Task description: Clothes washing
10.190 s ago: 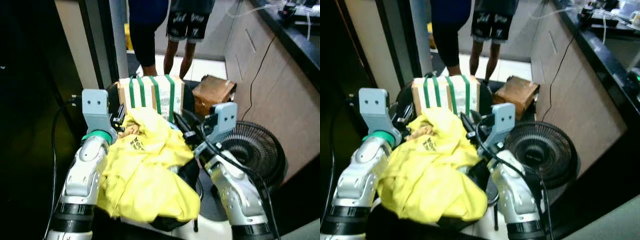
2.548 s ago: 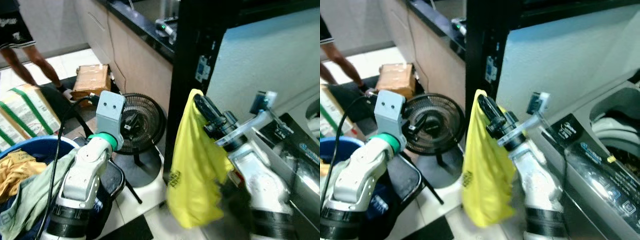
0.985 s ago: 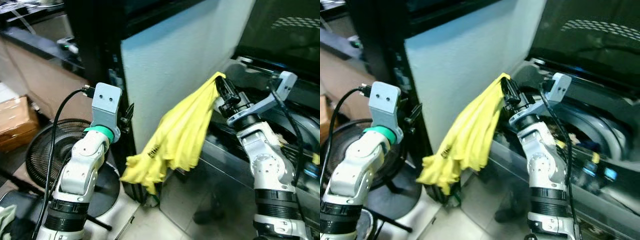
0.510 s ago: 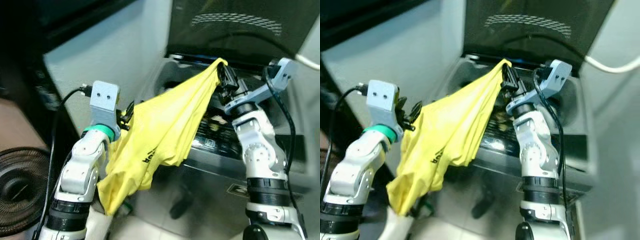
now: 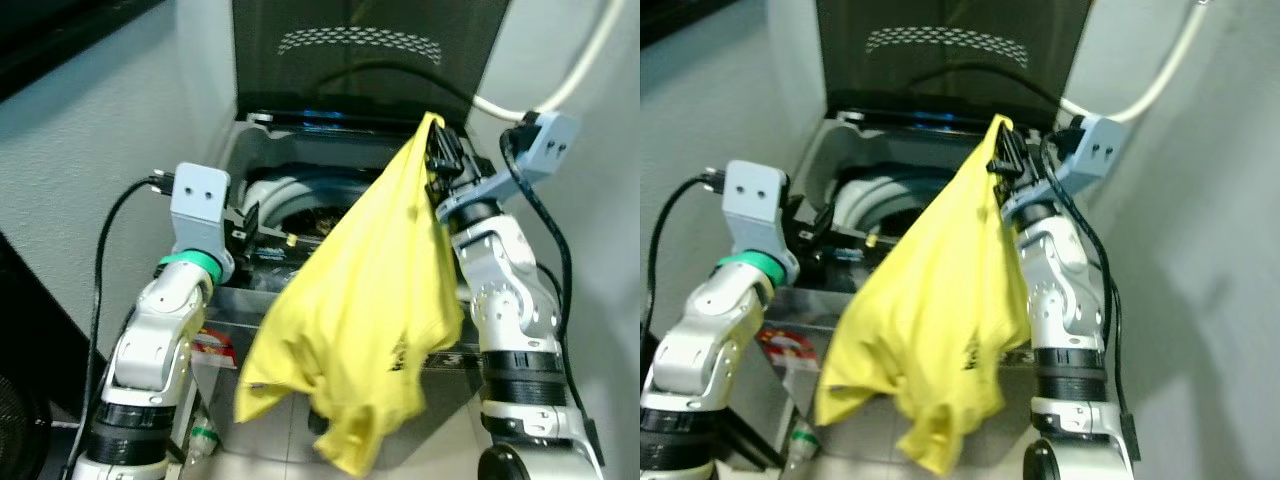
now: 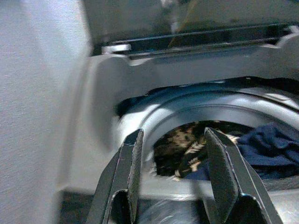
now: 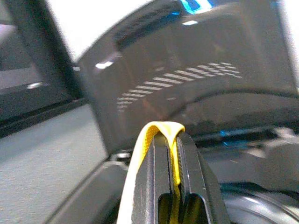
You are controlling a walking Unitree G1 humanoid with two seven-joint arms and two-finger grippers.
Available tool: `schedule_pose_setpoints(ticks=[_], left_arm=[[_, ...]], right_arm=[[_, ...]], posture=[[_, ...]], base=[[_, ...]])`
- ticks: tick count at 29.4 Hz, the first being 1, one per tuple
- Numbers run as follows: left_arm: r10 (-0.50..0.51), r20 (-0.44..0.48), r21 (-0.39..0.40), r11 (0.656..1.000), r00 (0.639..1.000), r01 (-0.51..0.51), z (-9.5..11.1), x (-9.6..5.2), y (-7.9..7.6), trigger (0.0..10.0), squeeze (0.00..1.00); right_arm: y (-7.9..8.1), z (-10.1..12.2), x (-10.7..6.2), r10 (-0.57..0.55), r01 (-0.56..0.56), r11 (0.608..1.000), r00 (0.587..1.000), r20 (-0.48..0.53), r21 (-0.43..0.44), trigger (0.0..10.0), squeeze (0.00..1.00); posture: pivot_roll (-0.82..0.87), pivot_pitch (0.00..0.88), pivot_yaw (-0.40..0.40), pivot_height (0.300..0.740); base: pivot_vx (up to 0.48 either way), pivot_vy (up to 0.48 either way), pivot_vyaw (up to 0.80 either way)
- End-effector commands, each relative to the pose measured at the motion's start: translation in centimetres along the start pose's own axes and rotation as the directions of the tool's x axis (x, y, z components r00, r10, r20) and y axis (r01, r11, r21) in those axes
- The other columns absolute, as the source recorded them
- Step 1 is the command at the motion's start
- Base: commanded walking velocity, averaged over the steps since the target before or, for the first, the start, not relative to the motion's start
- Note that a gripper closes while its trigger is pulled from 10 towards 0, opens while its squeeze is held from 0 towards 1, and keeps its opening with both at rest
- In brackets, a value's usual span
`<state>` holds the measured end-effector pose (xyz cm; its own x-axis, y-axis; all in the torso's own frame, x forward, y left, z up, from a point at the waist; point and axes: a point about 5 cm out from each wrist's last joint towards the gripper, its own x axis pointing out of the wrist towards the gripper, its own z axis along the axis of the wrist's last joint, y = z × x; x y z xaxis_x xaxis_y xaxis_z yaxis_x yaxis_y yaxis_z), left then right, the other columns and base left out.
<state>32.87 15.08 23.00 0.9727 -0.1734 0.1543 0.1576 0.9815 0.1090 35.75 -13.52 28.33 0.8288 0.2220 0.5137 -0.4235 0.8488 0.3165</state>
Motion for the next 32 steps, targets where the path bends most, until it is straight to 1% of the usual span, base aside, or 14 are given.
schedule_pose_setpoints(ticks=[1,10,13,17,20,22,25,26,28,30,31,32], left_arm=[[-0.009,-0.005,-0.005,1.000,1.000,0.009,-0.1,-0.1,-0.3,10.0,0.00],[-0.012,-0.004,-0.005,1.000,1.000,0.012,-0.1,-0.2,-0.3,10.0,0.00],[-0.015,-0.003,-0.009,1.000,1.000,0.015,-0.1,-0.2,-0.3,10.0,0.00],[-0.017,-0.002,-0.019,1.000,1.000,0.017,0.0,-0.2,-0.2,10.0,0.00],[-0.021,0.005,-0.021,1.000,1.000,0.021,0.1,-0.1,-0.3,10.0,0.00],[-0.033,0.013,-0.009,0.999,0.999,0.033,0.3,-0.1,-0.4,10.0,0.00],[-0.034,0.015,-0.006,0.999,0.999,0.034,0.3,-0.1,-0.4,10.0,0.00],[-0.031,0.016,-0.004,1.000,0.999,0.031,0.3,-0.2,-0.4,10.0,0.00],[-0.031,0.016,-0.004,1.000,0.999,0.031,0.3,-0.2,-0.4,10.0,0.00],[-0.023,0.015,-0.001,1.000,1.000,0.023,0.3,-0.4,-0.3,10.0,0.00],[-0.019,0.014,0.000,1.000,1.000,0.019,0.3,-0.5,-0.2,10.0,0.00],[-0.019,0.014,0.000,1.000,1.000,0.019,0.3,-0.5,-0.2,10.0,0.00]], right_arm=[[-0.4,0.4,0.1,-0.021,0.021,1.000,0.999,0.025,-0.009,10.0,0.00],[0.0,0.2,0.2,-0.020,0.020,1.000,0.999,0.028,-0.003,10.0,0.00],[0.0,0.2,0.1,-0.021,0.021,1.000,0.999,0.036,0.000,10.0,0.00],[0.4,0.2,-0.1,0.002,-0.002,1.000,0.999,0.042,-0.010,10.0,0.00],[0.9,0.0,-0.2,0.043,-0.043,0.999,0.999,0.033,-0.007,10.0,0.00],[1.5,-0.2,-0.2,0.078,-0.078,0.997,0.997,0.025,-0.001,10.0,0.00],[1.7,-0.4,-0.2,0.095,-0.095,0.995,0.995,0.015,0.000,10.0,0.00],[2.2,-0.8,-0.2,0.127,-0.127,0.992,0.992,-0.011,0.001,10.0,0.00],[2.2,-0.8,-0.2,0.127,-0.127,0.992,0.992,-0.011,0.001,10.0,0.00],[3.1,-1.4,0.4,0.176,-0.176,0.984,0.983,-0.043,0.003,10.0,0.00],[3.5,-1.5,0.9,0.196,-0.196,0.981,0.979,-0.050,0.004,10.0,0.00],[3.5,-1.5,0.9,0.196,-0.196,0.981,0.979,-0.050,0.004,10.0,0.00]], posture=[[0.15,0.008,0.038,0.740],[0.15,0.000,0.043,0.740],[0.15,0.000,0.044,0.740],[0.15,0.000,0.049,0.740],[0.15,0.000,0.053,0.740],[0.15,0.000,0.053,0.740],[0.15,0.000,0.053,0.740],[0.16,0.000,0.046,0.740],[0.16,0.000,0.046,0.740],[0.16,0.000,0.043,0.740],[0.17,0.000,0.044,0.740],[0.17,0.000,0.044,0.740]], base=[[0.000,0.000,-0.80],[0.000,0.000,-0.80],[0.000,0.311,-0.80],[0.000,0.480,0.00],[0.000,0.480,0.00],[0.000,0.000,0.00],[0.000,0.000,0.00],[0.000,0.000,0.00],[0.000,0.000,0.00],[0.000,0.000,0.00],[0.000,0.000,0.00],[0.000,0.000,0.00]])
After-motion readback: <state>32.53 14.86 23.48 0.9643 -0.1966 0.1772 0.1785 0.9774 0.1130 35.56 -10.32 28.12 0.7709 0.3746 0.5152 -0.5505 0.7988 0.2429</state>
